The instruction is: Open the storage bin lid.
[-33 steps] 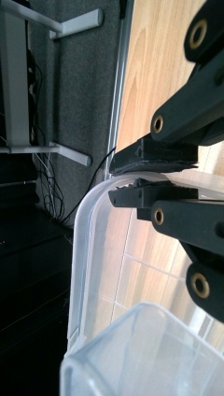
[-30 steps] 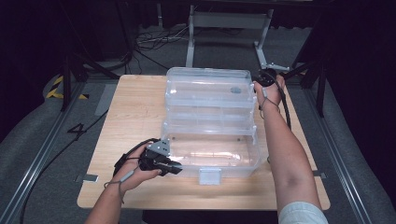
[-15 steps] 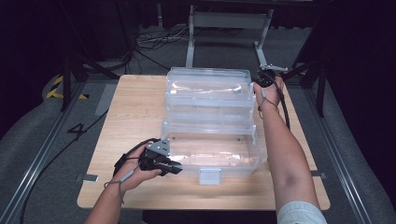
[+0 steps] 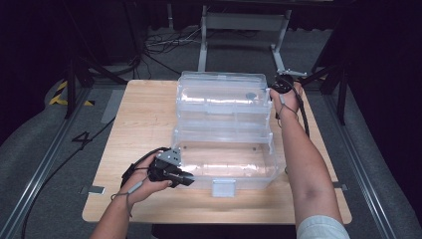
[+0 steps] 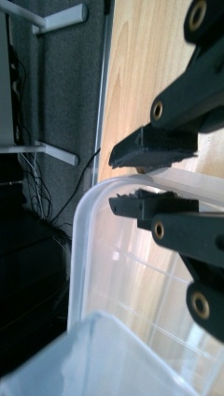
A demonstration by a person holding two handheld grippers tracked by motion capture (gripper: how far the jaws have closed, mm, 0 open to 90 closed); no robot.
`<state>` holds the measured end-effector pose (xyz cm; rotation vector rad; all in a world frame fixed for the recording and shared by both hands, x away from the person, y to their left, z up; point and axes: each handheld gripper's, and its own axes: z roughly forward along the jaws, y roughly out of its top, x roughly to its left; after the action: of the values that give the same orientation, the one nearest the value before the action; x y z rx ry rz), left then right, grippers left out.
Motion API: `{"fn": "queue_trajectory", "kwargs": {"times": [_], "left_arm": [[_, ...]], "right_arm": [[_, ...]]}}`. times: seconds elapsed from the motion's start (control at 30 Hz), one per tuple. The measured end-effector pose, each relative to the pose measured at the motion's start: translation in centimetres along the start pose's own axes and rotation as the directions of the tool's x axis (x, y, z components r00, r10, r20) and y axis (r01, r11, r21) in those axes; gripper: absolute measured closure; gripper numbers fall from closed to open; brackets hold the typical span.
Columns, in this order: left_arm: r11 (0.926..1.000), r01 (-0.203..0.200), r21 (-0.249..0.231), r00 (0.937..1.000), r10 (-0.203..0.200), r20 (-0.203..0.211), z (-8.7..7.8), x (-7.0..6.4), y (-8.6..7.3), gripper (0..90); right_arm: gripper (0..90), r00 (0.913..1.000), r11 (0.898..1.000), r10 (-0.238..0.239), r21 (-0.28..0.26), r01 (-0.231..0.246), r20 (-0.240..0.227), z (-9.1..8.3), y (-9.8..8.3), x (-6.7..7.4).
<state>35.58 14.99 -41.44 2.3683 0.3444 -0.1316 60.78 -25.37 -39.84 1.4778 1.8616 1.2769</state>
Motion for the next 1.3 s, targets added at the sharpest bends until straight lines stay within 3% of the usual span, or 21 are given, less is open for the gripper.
{"fn": "queue_trajectory", "kwargs": {"times": [0.2,0.33,0.53,0.73,0.93,1.03,1.1,1.17,1.23,1.3], "left_arm": [[0.9998,0.016,0.014,0.9999,-0.016,0.005,0.0,0.1,0.2,78.2],[0.9989,0.042,0.019,0.999,-0.042,0.016,-0.1,0.1,0.3,76.8],[0.9989,0.03,0.036,0.9995,-0.03,0.006,-0.2,-0.3,0.6,69.9],[0.9994,0.034,0.007,0.9994,-0.034,-0.009,-1.0,-0.6,0.8,66.0],[0.9981,0.056,-0.028,0.9983,-0.056,-0.015,-2.2,-0.6,0.6,66.0],[0.9974,0.063,-0.034,0.9974,-0.064,-0.033,-2.8,-0.5,0.5,64.6],[0.9967,0.073,-0.036,0.9958,-0.075,-0.053,-3.3,-0.5,0.3,63.8],[0.9957,0.084,-0.038,0.9935,-0.087,-0.073,-3.8,-0.3,0.0,62.4],[0.9934,0.102,-0.052,0.991,-0.106,-0.081,-4.4,-0.1,-0.4,62.0],[0.9899,0.116,-0.082,0.9884,-0.123,-0.089,-5.2,0.1,-0.7,61.0]], "right_arm": [[57.3,0.9981,0.997,-0.061,-0.046,0.061,0.008,-1.7,0.9,0.4],[56.8,0.9949,0.992,-0.101,-0.07,0.101,0.004,-2.7,1.0,0.4],[54.8,0.9864,0.981,-0.164,-0.106,0.164,0.013,-5.2,0.5,-0.2],[49.3,0.9785,0.97,-0.201,-0.149,0.193,-0.044,-9.2,-0.9,-0.5],[46.8,0.9742,0.963,-0.201,-0.204,0.177,-0.102,-12.4,-2.7,-0.4],[43.8,0.9628,0.952,-0.246,-0.217,0.218,-0.112,-14.7,-4.0,-0.3],[43.8,0.9618,0.951,-0.244,-0.227,0.211,-0.125,-15.4,-4.5,-0.3],[43.7,0.9616,0.949,-0.221,-0.265,0.173,-0.163,-16.8,-5.8,-0.5],[43.9,0.9593,0.948,-0.228,-0.261,0.18,-0.167,-17.7,-6.8,-0.5],[43.8,0.9525,0.947,-0.266,-0.228,0.228,-0.149,-18.3,-7.2,-0.6]]}}
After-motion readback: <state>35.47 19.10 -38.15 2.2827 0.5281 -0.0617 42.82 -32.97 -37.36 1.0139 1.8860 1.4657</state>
